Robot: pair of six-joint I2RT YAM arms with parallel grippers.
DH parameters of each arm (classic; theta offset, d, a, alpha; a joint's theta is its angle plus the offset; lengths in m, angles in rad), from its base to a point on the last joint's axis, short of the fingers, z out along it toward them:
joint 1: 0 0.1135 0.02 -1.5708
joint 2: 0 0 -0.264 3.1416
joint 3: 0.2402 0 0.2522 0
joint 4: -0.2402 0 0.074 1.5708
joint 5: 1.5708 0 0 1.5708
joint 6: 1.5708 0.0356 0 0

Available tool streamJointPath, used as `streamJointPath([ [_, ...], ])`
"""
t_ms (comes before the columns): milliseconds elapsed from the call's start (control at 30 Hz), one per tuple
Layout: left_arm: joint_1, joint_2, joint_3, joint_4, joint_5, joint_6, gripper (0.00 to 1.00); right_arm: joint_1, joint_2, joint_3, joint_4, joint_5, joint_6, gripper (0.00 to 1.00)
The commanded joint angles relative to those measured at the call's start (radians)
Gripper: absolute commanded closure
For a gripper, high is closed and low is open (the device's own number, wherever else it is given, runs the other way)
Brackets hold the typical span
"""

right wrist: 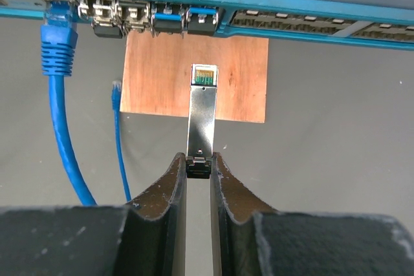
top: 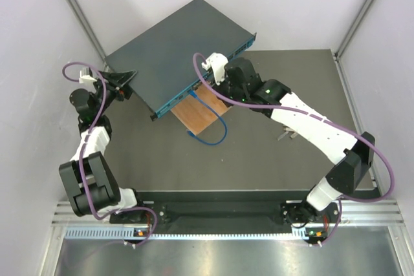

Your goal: Insert the plug into the switch port

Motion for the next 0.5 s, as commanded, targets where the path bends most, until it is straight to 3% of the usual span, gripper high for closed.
streamJointPath([
  [0, -0.027, -0.033, 0.003, 0.038, -0.003, 0.076, 0.58, 0.013, -0.002, 0.079, 0.018, 0.02, 0.029, 1.0],
  [467, -0.084, -0.058, 0.046, -0.109, -0.022, 0.166, 0.96, 0.015, 0.049, 0.156, -0.071, 0.035, 0.078, 1.0],
])
